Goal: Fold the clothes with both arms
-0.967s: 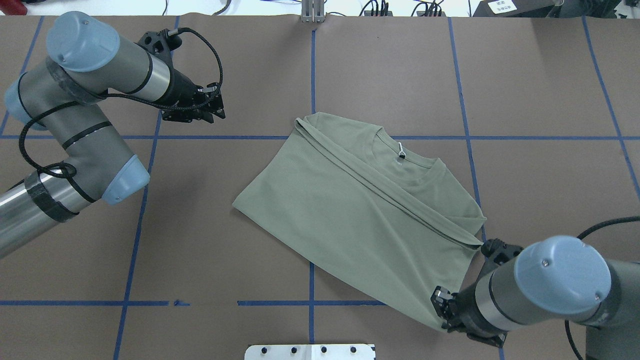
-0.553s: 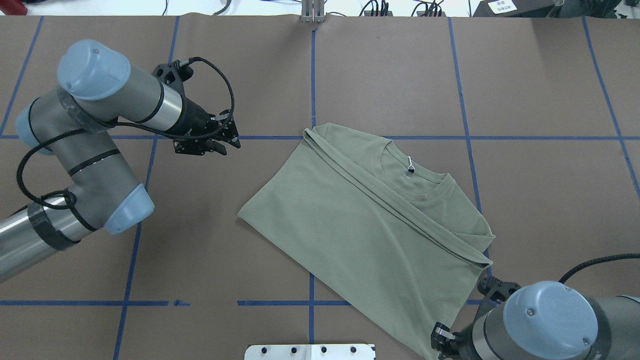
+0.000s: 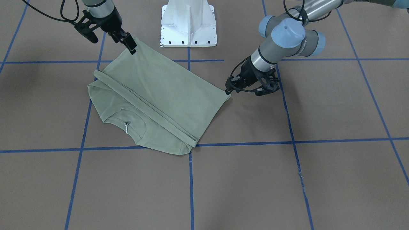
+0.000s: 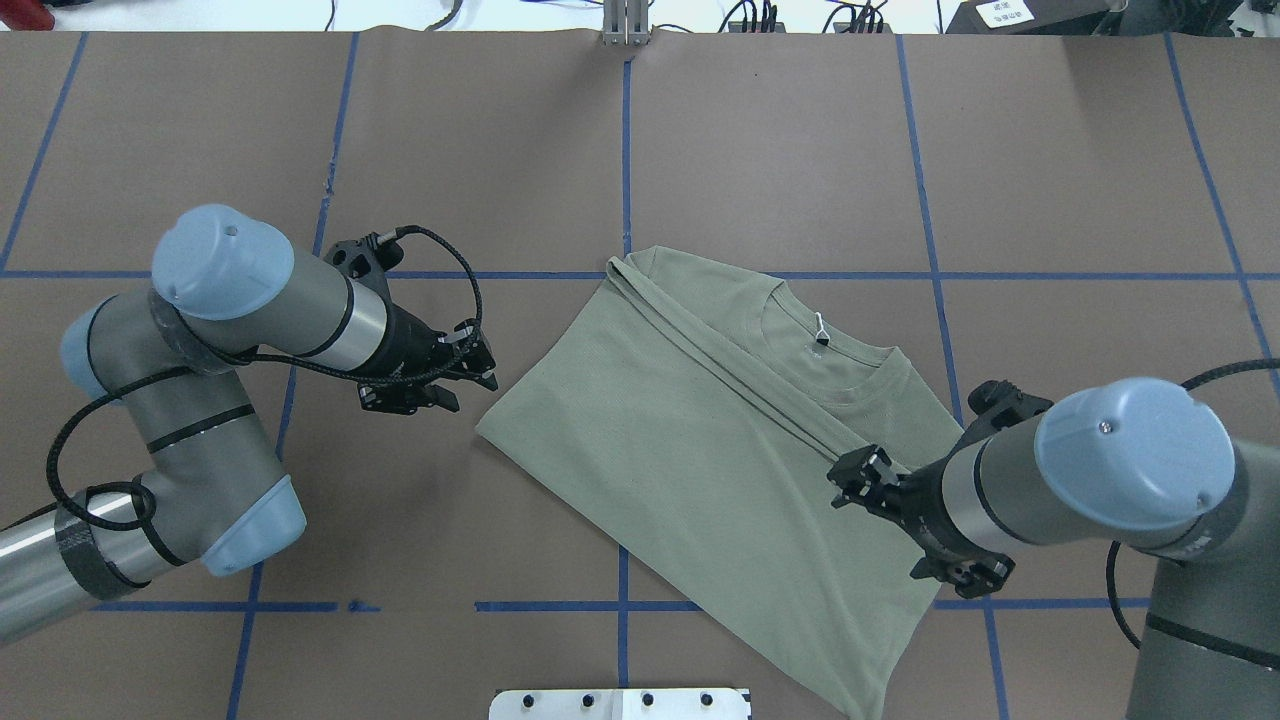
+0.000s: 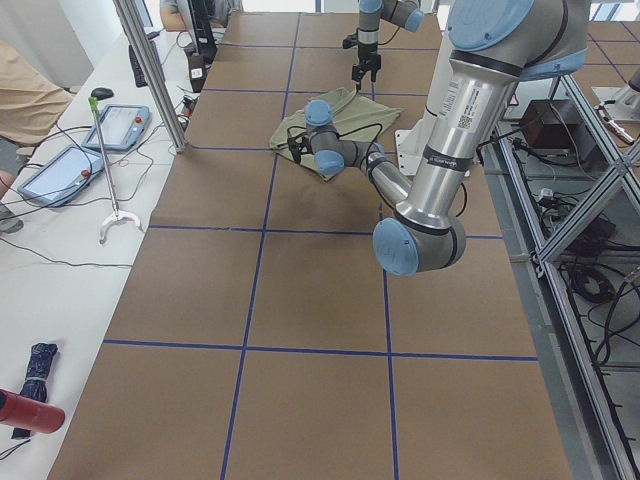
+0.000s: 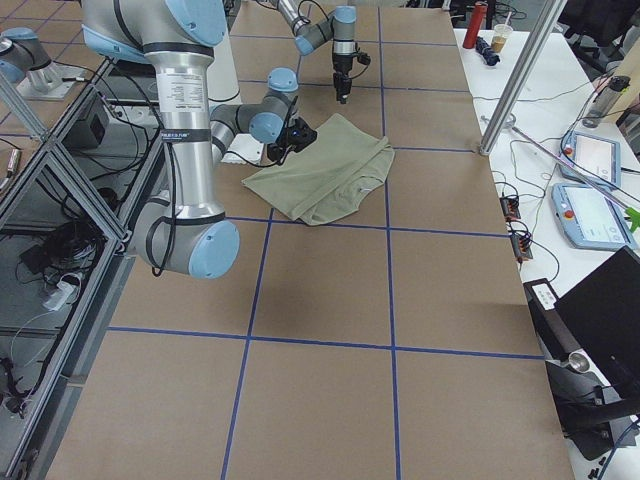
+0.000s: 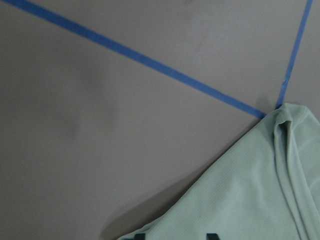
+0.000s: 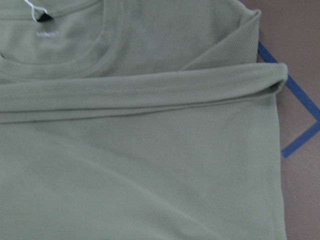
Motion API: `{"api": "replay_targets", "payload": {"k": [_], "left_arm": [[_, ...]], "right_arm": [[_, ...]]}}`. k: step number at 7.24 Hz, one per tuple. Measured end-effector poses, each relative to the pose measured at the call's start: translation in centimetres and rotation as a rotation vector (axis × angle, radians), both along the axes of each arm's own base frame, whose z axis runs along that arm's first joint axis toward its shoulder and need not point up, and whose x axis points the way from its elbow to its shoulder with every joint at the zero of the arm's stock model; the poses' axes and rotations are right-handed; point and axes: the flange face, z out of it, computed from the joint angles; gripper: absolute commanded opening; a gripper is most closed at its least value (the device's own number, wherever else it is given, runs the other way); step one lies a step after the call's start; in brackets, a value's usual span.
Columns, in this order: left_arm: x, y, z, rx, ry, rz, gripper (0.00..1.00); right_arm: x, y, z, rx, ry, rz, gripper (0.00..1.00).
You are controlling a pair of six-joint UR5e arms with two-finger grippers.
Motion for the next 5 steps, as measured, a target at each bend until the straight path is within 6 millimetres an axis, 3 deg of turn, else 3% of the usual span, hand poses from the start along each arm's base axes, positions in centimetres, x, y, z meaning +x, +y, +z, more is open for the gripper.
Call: {"api": "replay_targets", "payload": {"k": [2,5], "left_arm": [[2.4,1.4,0.5,-0.005,-0.018,0.010,0.55],[4.7,0.4,1.0,0.012,-0.052,-0.026,0.54]], "right_arm": [[0.1,-3.5,0.1,0.000,0.006,0.068,1.00],[-0.3,-4.5,0.2,-0.004,0.012,0.081,1.00]]}}
